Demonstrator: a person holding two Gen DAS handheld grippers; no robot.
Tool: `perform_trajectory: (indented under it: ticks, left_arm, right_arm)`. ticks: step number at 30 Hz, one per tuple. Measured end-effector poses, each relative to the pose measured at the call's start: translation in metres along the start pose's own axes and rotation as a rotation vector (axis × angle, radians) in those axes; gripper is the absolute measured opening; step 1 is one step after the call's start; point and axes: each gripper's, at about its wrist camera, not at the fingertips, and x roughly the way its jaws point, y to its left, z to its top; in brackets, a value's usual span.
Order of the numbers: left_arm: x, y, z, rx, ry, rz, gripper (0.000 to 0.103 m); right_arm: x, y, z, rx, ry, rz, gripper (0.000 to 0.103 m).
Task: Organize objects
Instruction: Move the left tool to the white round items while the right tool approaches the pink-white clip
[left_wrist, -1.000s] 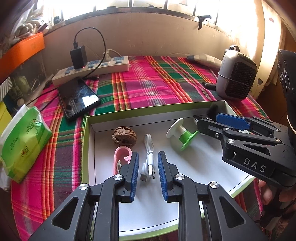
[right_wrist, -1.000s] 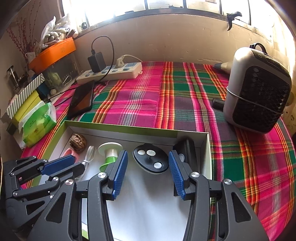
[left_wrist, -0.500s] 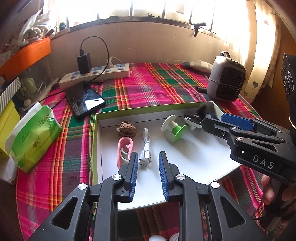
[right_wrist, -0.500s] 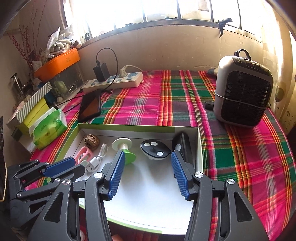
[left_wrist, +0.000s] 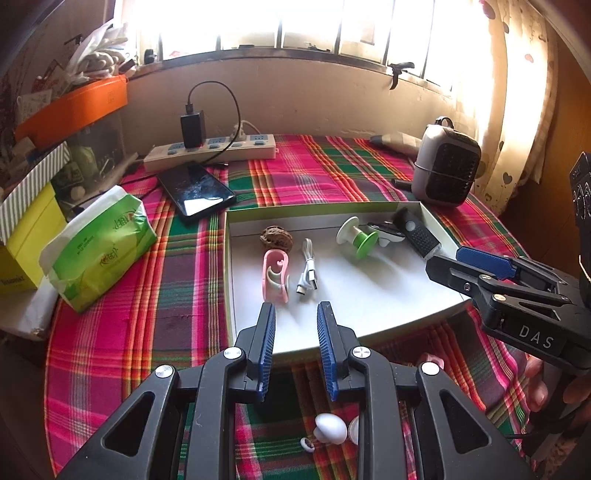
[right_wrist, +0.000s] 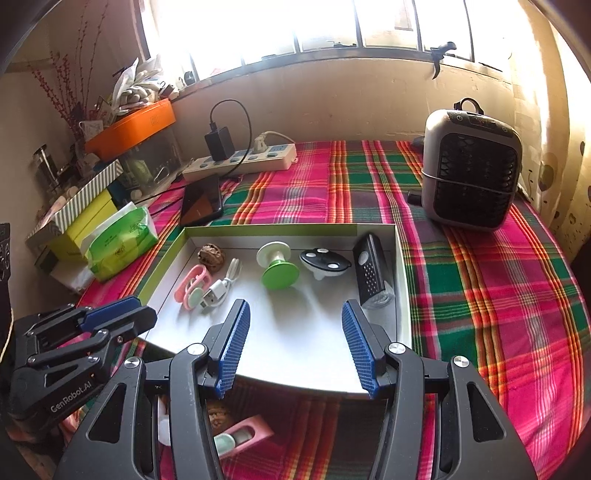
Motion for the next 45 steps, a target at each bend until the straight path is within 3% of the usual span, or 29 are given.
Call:
perform_trajectory:
  ticks: [25,36,41,45]
  left_arm:
    - [-0.014,0.009,-0.061,-0.041,0.067,-0.152,0.025]
    - [-0.013,0.012,-0.067,-0.03,0.075,-0.185,0.026]
    - [-0.01,0.01,-0.066,-0.012,0.084,-0.198,0.027]
    - [-0.006,0.008,-0.064,-0.001,0.094,-0.209,0.033]
  right_arm:
    - [-0.012,0.02,-0.063,0.042,0.069,0.057,0.054]
    - [0.001,0.037,-0.07,0.006,0.109,0.035,0.054]
    - [0.003,0.034,-0.072,0.01,0.122,0.02,0.061]
    - [0.002,0.031,-0.073,0.004,0.128,-0.009,0.061]
